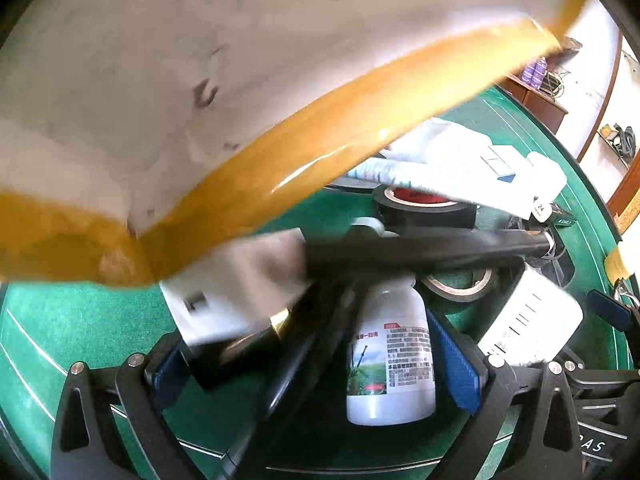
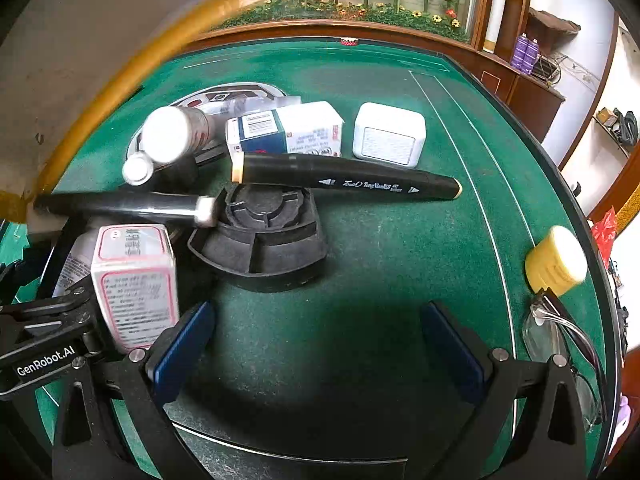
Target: Organize rigid objects
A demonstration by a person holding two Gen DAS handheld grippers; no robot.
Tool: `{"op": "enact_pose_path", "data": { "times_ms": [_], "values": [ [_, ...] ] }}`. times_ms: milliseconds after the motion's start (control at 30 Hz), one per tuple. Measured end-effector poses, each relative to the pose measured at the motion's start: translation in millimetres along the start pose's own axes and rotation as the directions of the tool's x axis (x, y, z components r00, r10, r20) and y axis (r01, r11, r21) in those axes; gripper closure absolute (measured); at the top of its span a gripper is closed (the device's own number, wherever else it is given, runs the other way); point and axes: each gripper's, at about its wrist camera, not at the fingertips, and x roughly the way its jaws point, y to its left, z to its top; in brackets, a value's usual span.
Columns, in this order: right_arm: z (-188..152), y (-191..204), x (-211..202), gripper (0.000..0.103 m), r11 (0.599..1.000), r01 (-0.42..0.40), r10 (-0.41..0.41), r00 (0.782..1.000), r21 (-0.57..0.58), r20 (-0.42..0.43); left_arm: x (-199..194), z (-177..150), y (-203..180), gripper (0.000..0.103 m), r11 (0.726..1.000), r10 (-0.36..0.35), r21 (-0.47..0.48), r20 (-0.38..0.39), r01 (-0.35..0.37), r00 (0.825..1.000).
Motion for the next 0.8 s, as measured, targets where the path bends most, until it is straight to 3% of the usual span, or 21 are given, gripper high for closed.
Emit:
{"op": "enact_pose_path", "data": {
  "times_ms": [800],
  "values": [
    [-0.4, 0.1, -1.1, 0.0, 1.0, 0.0, 0.0, 1.0, -0.001, 0.0, -2.6, 9.7, -1.9, 0.0, 1.0, 0.001, 0.002, 0.0, -0.001, 1.0]
  ]
}}
